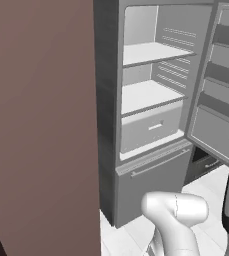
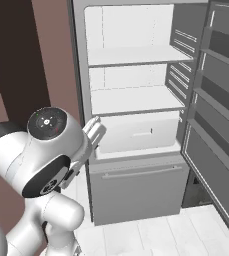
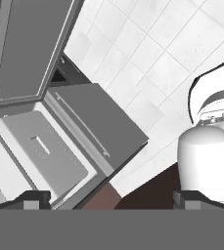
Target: Place one of the steaks on the plate and the other in the bowl. Then place the bowl in the fridge.
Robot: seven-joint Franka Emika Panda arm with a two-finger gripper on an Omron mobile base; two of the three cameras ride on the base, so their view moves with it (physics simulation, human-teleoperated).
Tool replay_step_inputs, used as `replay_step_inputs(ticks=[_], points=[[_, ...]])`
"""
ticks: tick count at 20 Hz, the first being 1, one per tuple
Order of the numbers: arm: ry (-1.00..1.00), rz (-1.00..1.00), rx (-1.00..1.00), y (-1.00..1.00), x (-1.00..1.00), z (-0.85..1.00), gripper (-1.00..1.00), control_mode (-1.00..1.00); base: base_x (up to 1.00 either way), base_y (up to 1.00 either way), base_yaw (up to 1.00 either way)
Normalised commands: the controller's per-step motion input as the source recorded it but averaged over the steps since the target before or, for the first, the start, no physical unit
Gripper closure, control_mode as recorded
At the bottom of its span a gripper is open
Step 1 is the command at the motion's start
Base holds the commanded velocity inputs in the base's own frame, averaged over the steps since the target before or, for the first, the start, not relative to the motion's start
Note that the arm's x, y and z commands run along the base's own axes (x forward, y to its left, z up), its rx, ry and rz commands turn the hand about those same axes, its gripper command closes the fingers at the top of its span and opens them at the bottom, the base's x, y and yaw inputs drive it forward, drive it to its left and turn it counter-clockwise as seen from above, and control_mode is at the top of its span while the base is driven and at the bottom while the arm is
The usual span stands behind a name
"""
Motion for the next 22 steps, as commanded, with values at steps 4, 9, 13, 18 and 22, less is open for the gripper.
replay_step_inputs(ticks=[4, 9, 13, 18, 22], points=[[0.0, 0.0, 0.0, 0.0, 0.0, 0.0, -1.0, 1.0, -0.63, -0.55, -0.01], [0.0, 0.0, 0.0, 0.0, 0.0, 0.0, -1.0, 1.0, -0.72, -0.63, -0.07], [0.0, 0.0, 0.0, 0.0, 0.0, 0.0, -1.0, 1.0, -0.44, -0.87, -0.24], [0.0, 0.0, 0.0, 0.0, 0.0, 0.0, -1.0, 1.0, -0.29, -0.77, -0.49], [0.0, 0.0, 0.0, 0.0, 0.0, 0.0, -1.0, 1.0, -0.01, -0.53, -0.62]])
